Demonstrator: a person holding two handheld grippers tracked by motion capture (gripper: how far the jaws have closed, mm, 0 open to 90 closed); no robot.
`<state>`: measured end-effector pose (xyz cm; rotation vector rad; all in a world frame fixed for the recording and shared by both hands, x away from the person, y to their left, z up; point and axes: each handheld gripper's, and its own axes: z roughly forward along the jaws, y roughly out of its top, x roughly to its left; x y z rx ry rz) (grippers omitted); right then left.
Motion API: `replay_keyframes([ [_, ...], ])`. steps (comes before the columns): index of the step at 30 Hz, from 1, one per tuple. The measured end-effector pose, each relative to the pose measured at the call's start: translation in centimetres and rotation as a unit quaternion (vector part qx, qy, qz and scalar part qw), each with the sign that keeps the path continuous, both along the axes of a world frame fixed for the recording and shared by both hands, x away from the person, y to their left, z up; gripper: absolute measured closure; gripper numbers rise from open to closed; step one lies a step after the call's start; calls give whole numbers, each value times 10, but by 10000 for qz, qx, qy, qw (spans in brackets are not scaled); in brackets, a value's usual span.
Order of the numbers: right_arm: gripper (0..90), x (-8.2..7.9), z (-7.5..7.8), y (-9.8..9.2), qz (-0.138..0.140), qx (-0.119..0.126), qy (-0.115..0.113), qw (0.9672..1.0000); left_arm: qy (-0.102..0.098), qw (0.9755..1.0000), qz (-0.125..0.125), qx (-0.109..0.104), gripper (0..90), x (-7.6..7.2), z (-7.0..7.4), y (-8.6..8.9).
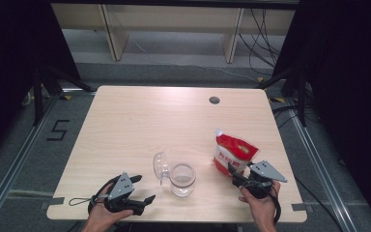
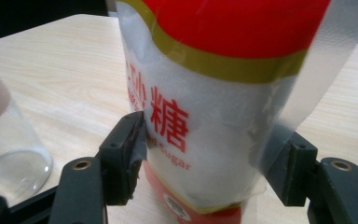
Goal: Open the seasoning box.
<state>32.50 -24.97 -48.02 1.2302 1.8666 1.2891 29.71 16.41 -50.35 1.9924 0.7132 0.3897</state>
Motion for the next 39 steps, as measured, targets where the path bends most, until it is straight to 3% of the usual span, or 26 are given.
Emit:
replay_keyframes([
  [2, 382, 4, 0, -6, 354, -163, -317, 9987, 14, 10000, 11, -12, 180, 0, 0, 0],
  [7, 318, 8, -1, -15, 853, -44, -489, 9951, 23, 10000, -4, -27, 180, -1, 0, -1],
  [8, 322, 8, 0, -17, 901, -85, -432, 9950, 20, 10000, -5, -19, 179, 0, 0, -1],
  [9, 297, 9, -2, -17, 846, 57, -546, 9949, 20, 10000, -2, -7, 179, 0, 0, -1],
  [10, 219, 10, -2, -19, 1026, 129, -483, 9935, 20, 10000, -1, -23, 178, 0, 0, -1],
  [11, 207, 11, -3, -20, 1149, 122, -520, 9919, 18, 10000, -1, -20, 177, 0, 0, -1],
  [12, 222, 11, -5, -17, 1043, 249, -606, 9924, 43, 10000, 19, -36, 177, -1, 0, -1],
  [14, 222, 15, -5, -18, 1324, 39, -663, 9890, 43, 10000, 6, 26, 177, 0, 0, -1],
  [16, 223, 19, -8, -19, 1433, 156, -750, 9867, -59, 9998, -48, 203, 177, 1, 1, 0],
  [19, 222, 23, -11, -20, 1423, 144, -707, 9872, 46, 10000, 36, 1, 177, -1, 0, -2],
  [21, 257, 26, -15, -19, 1508, 142, -662, 9862, 34, 10000, 28, 44, 177, -1, 0, -1],
  [22, 260, 28, -16, -20, 1500, -10, -668, 9864, -38, 9997, -63, 218, 177, 1, 1, 1],
  [23, 269, 29, -17, -20, 1495, -21, -623, 9868, -26, 9999, -72, 117, 178, 1, 1, 0],
  [25, 290, 31, -18, -20, 1554, -28, -682, 9855, 87, 10000, 15, -10, 178, 0, 0, -1],
  [27, 321, 31, -19, -17, 1610, -17, -732, 9842, 76, 10000, 44, -35, 177, 0, 0, -1],
  [29, 322, 34, -20, -17, 1664, -200, -870, 9820, 63, 10000, 46, 12, 177, 0, 0, -1],
  [30, 330, 35, -20, -17, 1649, -197, -900, 9820, 60, 10000, 14, 40, 178, 1, 1, -1],
  [31, 344, 33, -21, -17, 1684, -139, -767, 9826, 22, 10000, 20, 21, 178, 1, 1, -2],
  [33, 359, 35, -22, -17, 1571, -68, -888, 9835, 66, 10000, 33, -3, 178, 1, 2, -2],
  [34, 359, 37, -22, -18, 1667, -171, -904, 9817, 79, 10000, -1, -21, 178, 1, 2, -3],
  [36, 355, 37, -24, -17, 1663, -163, -900, 9818, 20, 10000, -15, 64, 178, 2, 2, -3],
  [37, 354, 37, -25, -15, 1598, -124, -870, 9832, 98, 10000, -16, -12, 178, 1, 1, -4],
  [39, 354, 39, -26, -15, 1669, -108, -869, 9821, 95, 10000, -4, -13, 178, 2, 1, -4],
])
